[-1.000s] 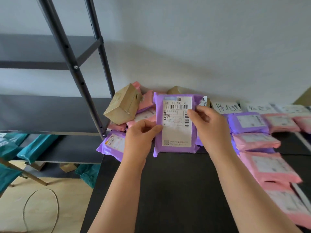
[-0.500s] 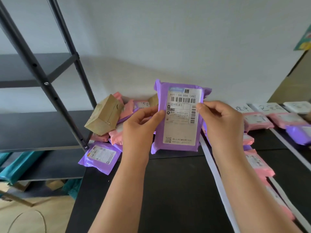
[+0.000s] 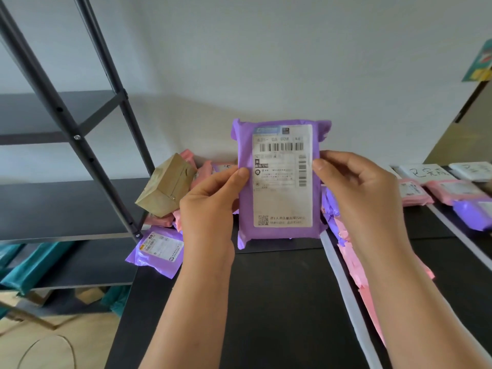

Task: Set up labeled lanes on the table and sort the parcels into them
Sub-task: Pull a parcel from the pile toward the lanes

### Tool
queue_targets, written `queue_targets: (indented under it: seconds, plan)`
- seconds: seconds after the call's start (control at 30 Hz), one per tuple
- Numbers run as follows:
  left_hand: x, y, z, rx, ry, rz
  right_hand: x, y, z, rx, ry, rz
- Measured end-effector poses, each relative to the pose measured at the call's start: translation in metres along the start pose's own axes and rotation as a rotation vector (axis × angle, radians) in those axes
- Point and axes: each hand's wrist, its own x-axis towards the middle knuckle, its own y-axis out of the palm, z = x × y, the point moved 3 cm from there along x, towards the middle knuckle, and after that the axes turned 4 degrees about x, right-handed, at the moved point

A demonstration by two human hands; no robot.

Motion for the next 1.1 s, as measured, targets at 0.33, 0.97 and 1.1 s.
queue_targets:
  seconds: [0.33,0.97,1.1]
  plan:
    - [-0.006,-0.004,-0.010,-0.066,-0.028,-0.059,-0.014,0.007,-0.002,-0.063,0.040,0.098]
    - [-0.013,0.011,0.016,0.023,-0.113,0.118,-0.019,-0.007,-0.005,0.068,0.137,-0.156]
    - [-0.012,0.014,0.020,0.044,-0.116,0.110,-0.020,-0.011,-0.008,0.073,0.158,-0.161]
